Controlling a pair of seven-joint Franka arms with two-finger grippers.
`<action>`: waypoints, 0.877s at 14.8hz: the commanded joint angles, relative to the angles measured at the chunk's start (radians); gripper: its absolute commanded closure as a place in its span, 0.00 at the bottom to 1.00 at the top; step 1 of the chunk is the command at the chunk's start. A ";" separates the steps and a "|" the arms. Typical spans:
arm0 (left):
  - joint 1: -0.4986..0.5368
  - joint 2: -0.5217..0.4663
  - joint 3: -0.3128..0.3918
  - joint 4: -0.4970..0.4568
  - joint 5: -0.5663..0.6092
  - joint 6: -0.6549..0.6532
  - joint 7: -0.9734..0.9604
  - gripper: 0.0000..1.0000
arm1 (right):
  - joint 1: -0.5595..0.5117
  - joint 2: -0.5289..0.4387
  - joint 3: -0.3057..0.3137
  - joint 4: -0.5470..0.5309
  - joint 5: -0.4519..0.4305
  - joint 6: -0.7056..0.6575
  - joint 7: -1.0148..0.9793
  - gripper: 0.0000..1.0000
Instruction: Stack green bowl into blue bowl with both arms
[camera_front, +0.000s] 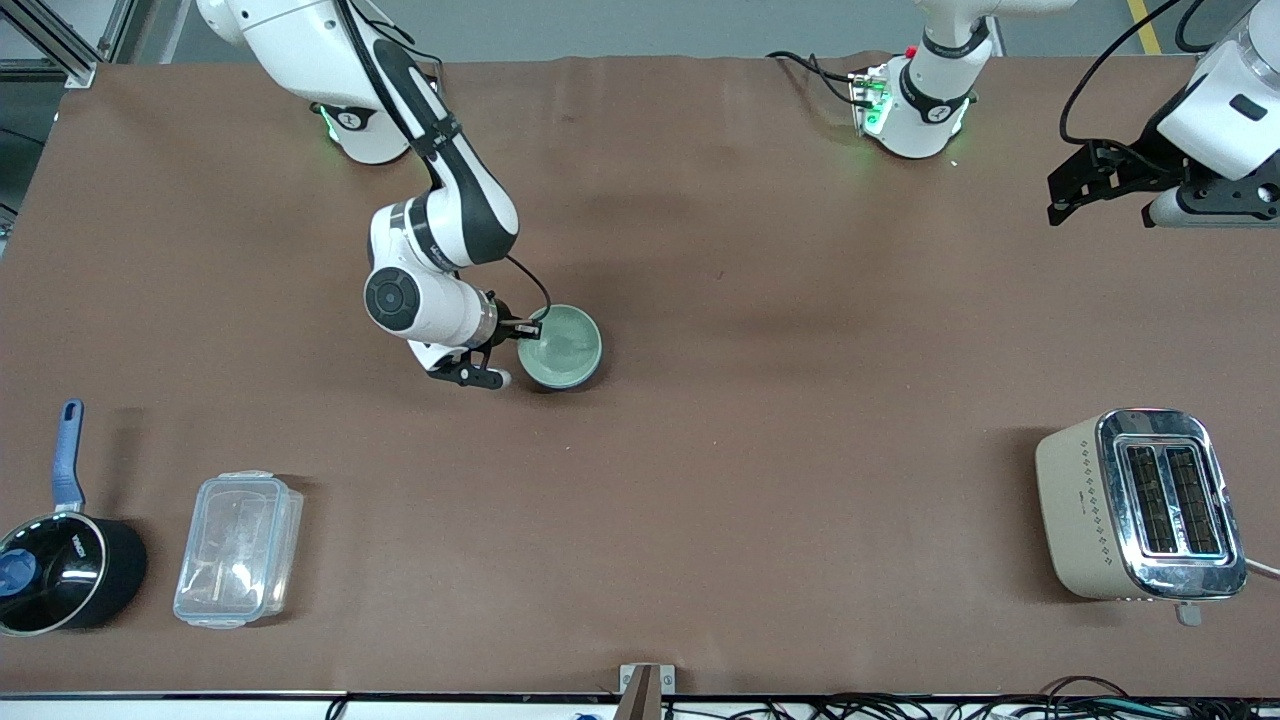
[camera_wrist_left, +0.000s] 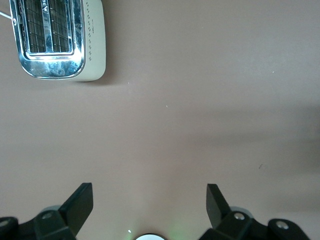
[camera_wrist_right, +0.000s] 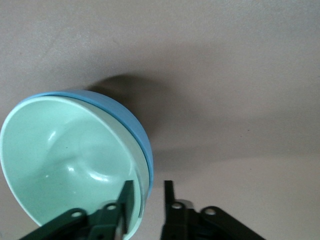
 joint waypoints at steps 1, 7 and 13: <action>0.011 -0.012 -0.001 -0.009 -0.020 0.002 0.024 0.00 | -0.003 -0.011 -0.009 -0.009 0.021 -0.003 -0.012 0.16; 0.011 -0.014 -0.001 -0.009 -0.020 0.000 0.024 0.00 | -0.168 -0.134 -0.030 0.015 -0.016 -0.122 -0.105 0.00; 0.008 -0.017 -0.003 -0.002 -0.020 0.000 0.024 0.00 | -0.365 -0.232 -0.037 0.118 -0.345 -0.335 -0.136 0.00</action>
